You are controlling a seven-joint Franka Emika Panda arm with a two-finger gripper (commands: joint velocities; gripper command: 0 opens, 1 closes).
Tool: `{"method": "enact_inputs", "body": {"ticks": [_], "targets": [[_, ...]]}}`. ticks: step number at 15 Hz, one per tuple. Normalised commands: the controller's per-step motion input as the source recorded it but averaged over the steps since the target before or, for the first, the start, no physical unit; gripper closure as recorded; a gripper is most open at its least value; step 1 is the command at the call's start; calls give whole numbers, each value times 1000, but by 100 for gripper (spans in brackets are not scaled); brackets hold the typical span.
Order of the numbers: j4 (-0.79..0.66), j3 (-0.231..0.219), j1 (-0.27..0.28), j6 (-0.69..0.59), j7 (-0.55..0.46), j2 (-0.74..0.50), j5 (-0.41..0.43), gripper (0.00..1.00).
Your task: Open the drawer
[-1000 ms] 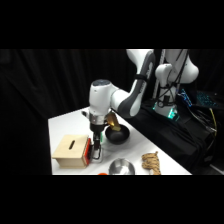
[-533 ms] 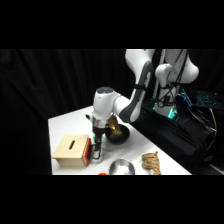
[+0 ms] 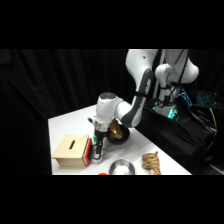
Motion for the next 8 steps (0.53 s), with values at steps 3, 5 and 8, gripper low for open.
{"method": "enact_inputs", "body": {"ticks": [3,5,8], "targets": [[-349,-167,238,191,-82,-168,128,0],[-348,-125,205,141,-118,-161,135,0],[-361,-107,194,95,-138,-199,138,0]]}}
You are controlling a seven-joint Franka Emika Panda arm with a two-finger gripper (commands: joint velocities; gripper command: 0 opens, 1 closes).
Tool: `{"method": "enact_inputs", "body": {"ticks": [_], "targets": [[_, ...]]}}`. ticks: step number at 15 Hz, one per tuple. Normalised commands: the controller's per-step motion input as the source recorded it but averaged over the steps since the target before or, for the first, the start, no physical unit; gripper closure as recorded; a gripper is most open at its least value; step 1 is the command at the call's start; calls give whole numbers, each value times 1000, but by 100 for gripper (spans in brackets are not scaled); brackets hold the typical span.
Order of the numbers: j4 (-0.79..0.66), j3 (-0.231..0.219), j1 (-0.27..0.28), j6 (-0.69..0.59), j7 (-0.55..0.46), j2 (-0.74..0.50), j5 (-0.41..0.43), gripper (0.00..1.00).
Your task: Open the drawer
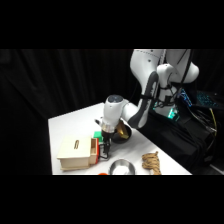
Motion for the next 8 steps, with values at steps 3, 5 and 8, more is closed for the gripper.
{"method": "enact_inputs", "body": {"ticks": [3,5,8], "targets": [[-390,-144,239,73,-133,-257,114,0],[-414,-182,296,39,-107,-288,76,0],[-411,-198,311,13,-87,-301,36,0]]}}
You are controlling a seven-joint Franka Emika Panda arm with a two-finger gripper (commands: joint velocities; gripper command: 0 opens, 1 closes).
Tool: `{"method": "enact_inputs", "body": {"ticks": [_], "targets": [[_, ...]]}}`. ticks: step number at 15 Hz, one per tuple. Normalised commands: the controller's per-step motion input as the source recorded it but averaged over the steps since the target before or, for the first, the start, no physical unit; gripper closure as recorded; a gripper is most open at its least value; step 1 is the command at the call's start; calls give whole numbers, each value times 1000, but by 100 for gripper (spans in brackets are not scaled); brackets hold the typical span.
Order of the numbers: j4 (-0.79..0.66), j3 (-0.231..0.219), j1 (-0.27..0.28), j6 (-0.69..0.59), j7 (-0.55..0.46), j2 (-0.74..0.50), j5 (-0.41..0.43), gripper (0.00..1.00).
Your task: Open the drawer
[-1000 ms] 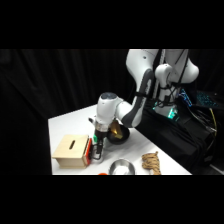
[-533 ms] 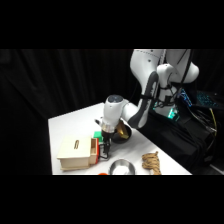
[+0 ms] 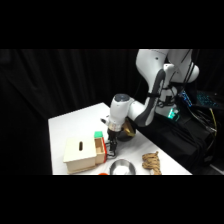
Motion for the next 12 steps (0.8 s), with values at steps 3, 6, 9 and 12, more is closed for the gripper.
{"method": "enact_inputs", "body": {"ticks": [3,6,9,12], "targets": [[-359,-115,189,-55,-132,-298,7,0],[-298,-34,52,-140,-193,-284,-16,0],[-255,-36,8,-178,-182,-253,-64,0],[-260,-70,27,-176,-123,-247,-125,0]]}}
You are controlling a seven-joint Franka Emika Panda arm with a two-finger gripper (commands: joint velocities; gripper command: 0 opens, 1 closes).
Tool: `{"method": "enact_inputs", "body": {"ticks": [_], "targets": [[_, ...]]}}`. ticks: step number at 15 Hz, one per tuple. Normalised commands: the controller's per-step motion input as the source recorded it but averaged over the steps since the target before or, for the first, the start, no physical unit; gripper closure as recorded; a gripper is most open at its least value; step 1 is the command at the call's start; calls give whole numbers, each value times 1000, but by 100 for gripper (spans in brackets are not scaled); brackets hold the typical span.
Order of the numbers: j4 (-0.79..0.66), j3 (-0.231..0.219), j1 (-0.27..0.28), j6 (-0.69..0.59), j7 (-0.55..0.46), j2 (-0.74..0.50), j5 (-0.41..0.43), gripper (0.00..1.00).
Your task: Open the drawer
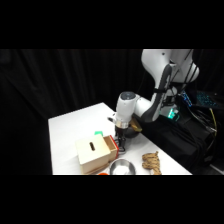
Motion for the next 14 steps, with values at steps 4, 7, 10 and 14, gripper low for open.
{"method": "enact_inputs", "body": {"ticks": [4,7,10,14], "targets": [[-256,-64,19,-173,-91,-271,-159,0],[-214,-73,26,-192,-46,-288,-200,0],[-164,-71,31,-311,-36,-369,-269,0],[-44,11,-97,-520,-30,-513,-369,0]]}}
